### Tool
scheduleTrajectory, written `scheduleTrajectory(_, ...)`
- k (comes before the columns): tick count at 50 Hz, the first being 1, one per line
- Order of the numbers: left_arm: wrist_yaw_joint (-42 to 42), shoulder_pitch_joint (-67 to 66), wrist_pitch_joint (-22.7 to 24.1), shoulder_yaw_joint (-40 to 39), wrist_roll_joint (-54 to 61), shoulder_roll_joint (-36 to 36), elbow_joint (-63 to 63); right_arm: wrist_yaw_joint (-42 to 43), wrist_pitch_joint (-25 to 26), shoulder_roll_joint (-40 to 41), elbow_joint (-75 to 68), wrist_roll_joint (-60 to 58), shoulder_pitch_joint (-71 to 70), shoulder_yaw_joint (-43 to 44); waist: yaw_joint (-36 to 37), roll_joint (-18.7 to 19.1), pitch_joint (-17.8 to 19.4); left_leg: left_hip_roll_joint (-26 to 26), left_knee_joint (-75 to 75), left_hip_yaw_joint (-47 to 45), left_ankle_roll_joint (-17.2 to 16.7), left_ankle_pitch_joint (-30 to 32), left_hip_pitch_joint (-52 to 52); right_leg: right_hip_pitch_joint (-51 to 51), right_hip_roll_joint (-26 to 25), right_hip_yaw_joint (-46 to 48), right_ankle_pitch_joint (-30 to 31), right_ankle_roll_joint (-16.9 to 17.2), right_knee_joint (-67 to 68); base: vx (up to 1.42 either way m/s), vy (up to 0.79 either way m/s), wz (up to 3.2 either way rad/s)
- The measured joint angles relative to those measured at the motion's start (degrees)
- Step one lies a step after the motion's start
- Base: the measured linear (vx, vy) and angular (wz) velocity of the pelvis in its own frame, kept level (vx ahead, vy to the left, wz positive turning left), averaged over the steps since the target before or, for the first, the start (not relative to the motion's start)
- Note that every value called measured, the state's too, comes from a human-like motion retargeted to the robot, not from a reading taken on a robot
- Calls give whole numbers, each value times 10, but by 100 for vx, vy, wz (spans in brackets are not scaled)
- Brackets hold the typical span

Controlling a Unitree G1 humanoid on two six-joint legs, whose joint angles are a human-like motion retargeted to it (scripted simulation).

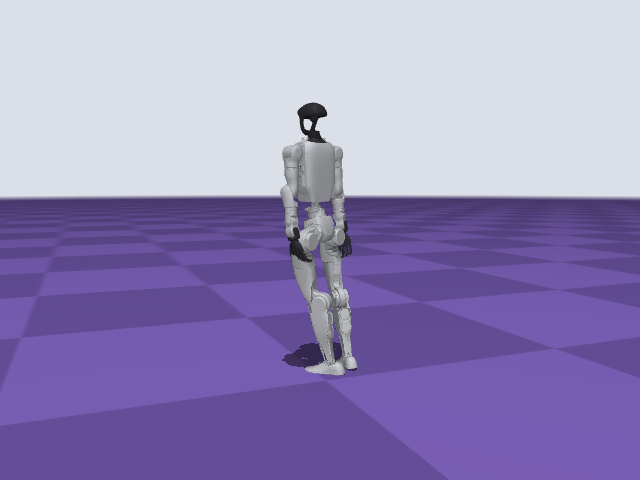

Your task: In place motions

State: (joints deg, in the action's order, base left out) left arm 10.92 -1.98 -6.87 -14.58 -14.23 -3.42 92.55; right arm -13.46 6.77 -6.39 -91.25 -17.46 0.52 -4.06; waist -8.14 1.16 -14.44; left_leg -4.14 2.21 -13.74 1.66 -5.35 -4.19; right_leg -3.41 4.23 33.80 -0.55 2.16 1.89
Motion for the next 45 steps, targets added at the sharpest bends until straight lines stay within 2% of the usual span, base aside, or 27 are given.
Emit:
scheduleTrajectory(27,-1,-3,1,0,2,1,0,-2,0,2,4,0,-2,-4,-13,4,3,0,2,1,-2,-3,7,1,2,1,1,1,1,-2,1,-1)
scheduleTrajectory(45,0,-5,0,1,3,2,0,1,2,0,-1,1,1,0,-2,7,2,6,3,-35,-4,-8,10,-7,-6,-35,1,-3,3,-7,5,-19)
